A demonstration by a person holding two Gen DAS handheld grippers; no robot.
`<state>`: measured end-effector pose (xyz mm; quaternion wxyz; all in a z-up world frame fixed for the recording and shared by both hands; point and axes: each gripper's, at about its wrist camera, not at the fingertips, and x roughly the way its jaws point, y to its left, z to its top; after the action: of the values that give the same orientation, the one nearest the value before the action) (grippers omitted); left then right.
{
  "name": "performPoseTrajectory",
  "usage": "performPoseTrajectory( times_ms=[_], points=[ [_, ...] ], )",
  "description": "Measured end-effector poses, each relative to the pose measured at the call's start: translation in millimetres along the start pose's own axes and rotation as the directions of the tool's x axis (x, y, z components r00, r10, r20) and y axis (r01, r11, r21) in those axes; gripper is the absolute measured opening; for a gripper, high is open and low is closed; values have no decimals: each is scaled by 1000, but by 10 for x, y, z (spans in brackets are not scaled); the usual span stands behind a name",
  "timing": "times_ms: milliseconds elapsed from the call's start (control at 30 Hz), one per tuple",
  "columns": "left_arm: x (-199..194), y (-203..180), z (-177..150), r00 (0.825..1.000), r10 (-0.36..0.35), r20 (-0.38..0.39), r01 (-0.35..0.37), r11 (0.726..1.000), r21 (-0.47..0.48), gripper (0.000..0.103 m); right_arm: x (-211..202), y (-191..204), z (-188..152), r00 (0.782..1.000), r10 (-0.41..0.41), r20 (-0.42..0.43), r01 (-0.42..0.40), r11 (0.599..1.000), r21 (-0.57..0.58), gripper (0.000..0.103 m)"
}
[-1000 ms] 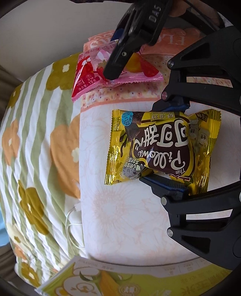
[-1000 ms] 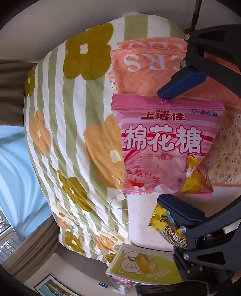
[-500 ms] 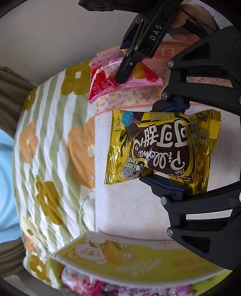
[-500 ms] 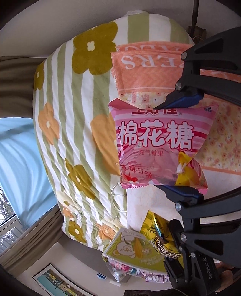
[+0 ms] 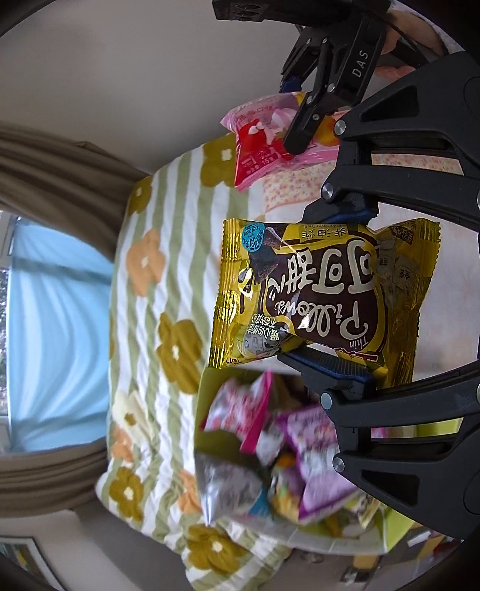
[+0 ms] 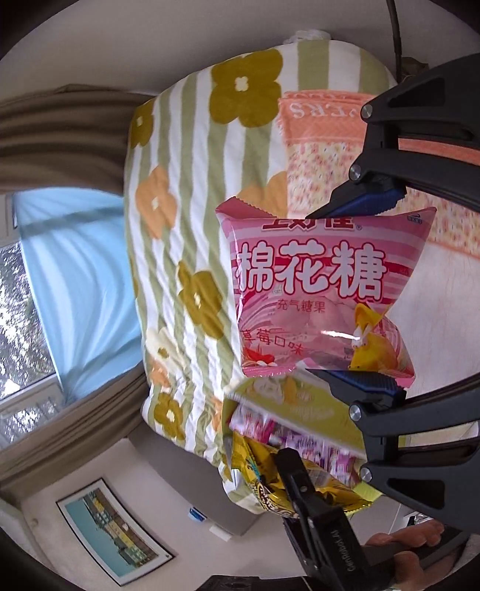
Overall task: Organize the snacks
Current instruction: 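Carry both bags over the box and open both tools to drop them inside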
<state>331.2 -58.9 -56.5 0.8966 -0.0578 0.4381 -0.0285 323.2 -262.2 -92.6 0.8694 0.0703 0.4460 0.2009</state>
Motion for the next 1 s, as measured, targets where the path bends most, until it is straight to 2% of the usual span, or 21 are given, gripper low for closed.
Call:
performPoseTrajectory(
  times_ms=[200, 333, 500, 667, 867, 1000],
  points=[
    [-323, 689, -39, 999, 5, 45, -4, 1000, -16, 52, 26, 741, -32, 999, 34, 41, -33, 999, -34, 64],
    [-457, 1176, -123, 999, 3, 47, -3, 1000, -18, 52, 121, 1229, -75, 998, 50, 50, -48, 998, -45, 64],
    [-524, 1792, -272, 1000, 2, 19, -2, 1000, -7, 52, 231, 1710, -173, 998, 38, 54, -37, 999, -30, 64],
    [-455, 2336, -452, 999, -29, -45, 29, 999, 14, 52, 364, 2084, -330, 999, 11, 49, -13, 1000, 28, 64],
    [-226, 2625, -622, 990, -77, -118, 85, 994, 65, 52, 423, 2445, -553, 998, -42, 46, 38, 996, 85, 64],
    [-152, 2694, -671, 983, -111, -148, 122, 990, 64, 53, 379, 2614, -670, 997, -74, 31, 71, 993, 95, 64]
  ],
)
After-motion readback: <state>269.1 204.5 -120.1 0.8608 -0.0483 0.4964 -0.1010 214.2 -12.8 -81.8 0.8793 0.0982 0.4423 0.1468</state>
